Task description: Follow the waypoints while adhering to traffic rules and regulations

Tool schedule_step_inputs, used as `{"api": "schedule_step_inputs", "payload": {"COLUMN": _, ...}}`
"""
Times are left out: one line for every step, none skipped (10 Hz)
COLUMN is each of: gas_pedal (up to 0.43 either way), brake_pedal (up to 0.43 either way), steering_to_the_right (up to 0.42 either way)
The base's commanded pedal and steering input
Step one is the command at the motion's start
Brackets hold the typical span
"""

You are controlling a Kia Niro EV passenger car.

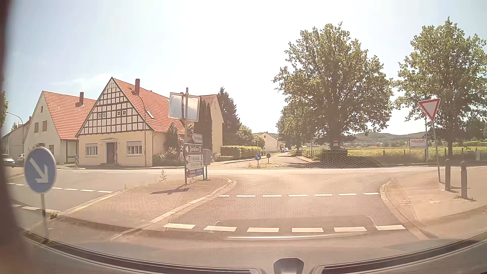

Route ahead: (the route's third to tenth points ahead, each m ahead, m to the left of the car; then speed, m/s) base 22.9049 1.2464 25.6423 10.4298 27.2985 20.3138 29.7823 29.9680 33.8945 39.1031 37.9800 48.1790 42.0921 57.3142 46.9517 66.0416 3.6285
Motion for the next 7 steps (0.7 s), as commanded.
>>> {"api": "schedule_step_inputs", "payload": {"gas_pedal": 0.0, "brake_pedal": 0.159, "steering_to_the_right": 0.101}}
{"api": "schedule_step_inputs", "payload": {"gas_pedal": 0.0, "brake_pedal": 0.128, "steering_to_the_right": 0.098}}
{"api": "schedule_step_inputs", "payload": {"gas_pedal": 0.0, "brake_pedal": 0.098, "steering_to_the_right": 0.096}}
{"api": "schedule_step_inputs", "payload": {"gas_pedal": 0.0, "brake_pedal": 0.073, "steering_to_the_right": 0.093}}
{"api": "schedule_step_inputs", "payload": {"gas_pedal": 0.0, "brake_pedal": 0.03, "steering_to_the_right": 0.09}}
{"api": "schedule_step_inputs", "payload": {"gas_pedal": 0.0, "brake_pedal": 0.006, "steering_to_the_right": 0.087}}
{"api": "schedule_step_inputs", "payload": {"gas_pedal": 0.0, "brake_pedal": 0.006, "steering_to_the_right": 0.086}}
